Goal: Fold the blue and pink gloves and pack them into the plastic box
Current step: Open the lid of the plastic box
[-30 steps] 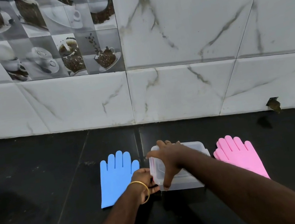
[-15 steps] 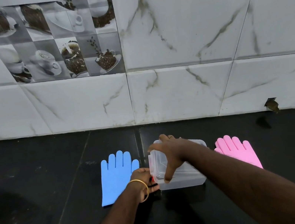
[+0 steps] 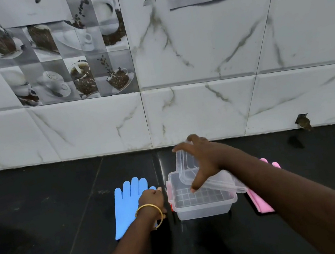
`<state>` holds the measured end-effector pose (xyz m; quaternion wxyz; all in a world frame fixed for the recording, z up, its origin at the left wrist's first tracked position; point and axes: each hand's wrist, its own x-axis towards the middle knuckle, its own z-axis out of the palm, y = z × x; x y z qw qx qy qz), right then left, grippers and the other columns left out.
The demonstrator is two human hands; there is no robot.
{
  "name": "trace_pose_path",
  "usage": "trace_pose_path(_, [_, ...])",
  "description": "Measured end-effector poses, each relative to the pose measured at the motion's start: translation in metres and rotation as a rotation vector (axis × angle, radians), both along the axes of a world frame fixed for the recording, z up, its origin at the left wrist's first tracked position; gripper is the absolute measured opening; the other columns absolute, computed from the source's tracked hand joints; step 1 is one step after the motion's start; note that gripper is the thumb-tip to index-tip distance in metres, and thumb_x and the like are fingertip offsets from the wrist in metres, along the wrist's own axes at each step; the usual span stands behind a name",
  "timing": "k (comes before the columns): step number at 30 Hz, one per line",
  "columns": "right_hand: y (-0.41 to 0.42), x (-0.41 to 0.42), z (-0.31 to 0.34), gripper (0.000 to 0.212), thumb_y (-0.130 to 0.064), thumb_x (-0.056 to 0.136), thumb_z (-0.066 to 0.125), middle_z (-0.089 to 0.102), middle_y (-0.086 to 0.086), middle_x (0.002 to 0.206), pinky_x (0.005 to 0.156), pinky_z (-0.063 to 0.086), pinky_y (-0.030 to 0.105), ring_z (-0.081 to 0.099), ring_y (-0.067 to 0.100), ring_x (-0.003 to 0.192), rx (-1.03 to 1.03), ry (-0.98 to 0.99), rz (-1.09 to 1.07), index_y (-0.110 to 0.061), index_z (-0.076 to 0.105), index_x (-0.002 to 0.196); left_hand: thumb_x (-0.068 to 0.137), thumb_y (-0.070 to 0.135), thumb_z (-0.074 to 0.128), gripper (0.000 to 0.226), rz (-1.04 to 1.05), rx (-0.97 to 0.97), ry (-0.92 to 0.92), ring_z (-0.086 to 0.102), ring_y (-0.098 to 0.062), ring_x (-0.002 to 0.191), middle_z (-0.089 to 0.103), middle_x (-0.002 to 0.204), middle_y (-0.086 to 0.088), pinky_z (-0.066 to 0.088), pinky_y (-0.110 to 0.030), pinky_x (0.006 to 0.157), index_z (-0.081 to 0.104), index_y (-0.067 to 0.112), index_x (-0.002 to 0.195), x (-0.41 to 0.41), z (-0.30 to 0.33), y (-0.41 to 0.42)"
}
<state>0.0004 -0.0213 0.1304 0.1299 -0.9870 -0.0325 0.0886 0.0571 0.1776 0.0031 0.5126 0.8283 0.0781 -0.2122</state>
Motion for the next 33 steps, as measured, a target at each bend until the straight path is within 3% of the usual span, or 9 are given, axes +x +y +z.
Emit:
trace_pose_path(4, [-0.013,0.005,0.028,0.123,-0.073,0.035,0.083,0.020,-0.005,0.140,0.104,0.042,0.052,0.033,0.029,0.130,0.177,-0.271,-0.021,-0.051,0.018,0.137,0.094,0.036,0.052,0.039,0.010,-0.017,-0.384,0.067,-0.033,0.069,0.070,0.077,-0.015,0.058,-0.045,0.071,0.065,0.006,0.075,0.006,0.027,-0.005])
trace_pose_path(7, [-0.019,0.011,0.037,0.124,-0.073,0.037,0.083,0.023,-0.004,0.137,0.111,0.037,0.043,0.028,0.018,0.130,0.374,-0.520,-0.053,-0.041,0.019,0.138,0.092,0.042,0.056,0.038,-0.051,-0.286,-0.155,0.064,-0.025,0.063,0.070,0.081,-0.012,0.053,-0.037,0.061,0.067,0.007,0.081,0.008,0.054,-0.025])
trace_pose_path(10, [-0.026,0.012,0.028,0.122,-0.056,0.044,0.092,0.017,-0.009,0.140,0.113,0.037,0.045,0.027,0.017,0.136,0.654,-0.631,-0.132,-0.035,0.018,0.139,0.093,0.045,0.056,0.042,-0.116,-0.541,0.168,0.071,-0.030,0.078,0.071,0.089,-0.012,0.059,-0.038,0.067,0.067,0.006,0.101,0.011,0.070,-0.035])
trace_pose_path(16, [-0.044,0.004,0.001,0.112,-0.036,0.050,0.094,0.018,-0.003,0.152,0.108,0.042,0.058,0.030,0.026,0.143,1.082,-0.598,-0.223,-0.045,0.018,0.133,0.085,-0.004,0.066,0.005,0.054,-0.700,0.226,0.065,-0.025,0.071,0.065,0.079,-0.019,0.060,-0.022,0.054,0.068,-0.005,0.088,0.020,0.072,-0.042])
trace_pose_path(22, [-0.065,0.003,-0.022,0.129,-0.057,0.055,0.088,0.014,-0.011,0.164,0.116,0.030,0.035,0.022,0.013,0.148,1.076,-0.449,-0.389,-0.038,0.009,0.154,0.084,-0.010,0.063,0.012,0.123,-0.690,0.176,0.062,-0.022,0.073,0.066,0.082,-0.017,0.057,-0.019,0.050,0.066,-0.005,0.094,0.044,0.067,-0.049])
trace_pose_path(25, [-0.073,0.012,-0.031,0.099,-0.056,0.077,0.072,0.028,-0.004,0.161,0.118,0.030,0.038,0.031,0.016,0.145,1.018,-0.447,-0.563,-0.021,0.022,0.156,0.084,-0.011,0.063,0.021,0.094,-0.601,0.062,0.060,-0.020,0.072,0.068,0.084,-0.014,0.057,-0.022,0.059,0.066,-0.003,0.104,0.057,0.065,-0.055])
trace_pose_path(27, [-0.081,0.020,-0.041,0.058,-0.042,0.093,0.061,0.055,0.001,0.143,0.110,0.043,0.039,0.053,0.016,0.129,0.985,-0.490,-0.638,-0.015,0.050,0.142,0.083,-0.011,0.064,0.027,0.067,-0.517,-0.013,0.059,-0.025,0.078,0.068,0.087,-0.016,0.054,-0.030,0.071,0.065,-0.005,0.110,0.066,0.060,-0.060])
trace_pose_path(29, [-0.089,0.027,-0.052,0.029,-0.028,0.099,0.054,0.073,0.010,0.104,0.085,0.053,0.033,0.065,0.014,0.092,0.883,-0.525,-0.720,-0.005,0.069,0.109,0.083,-0.012,0.064,0.032,0.032,-0.440,-0.062,0.061,-0.028,0.084,0.068,0.096,-0.019,0.053,-0.033,0.076,0.064,-0.004,0.114,0.074,0.055,-0.063])
trace_pose_path(33, [-0.106,0.041,-0.082,0.022,-0.001,0.090,0.049,0.059,0.029,0.072,0.062,0.034,0.032,0.043,0.021,0.065,0.714,-0.402,-0.826,0.012,0.057,0.074,0.084,0.004,0.071,0.028,-0.072,-0.191,-0.132,0.062,-0.021,0.072,0.072,0.094,-0.013,0.058,-0.033,0.068,0.067,0.008,0.111,0.091,0.039,-0.069])
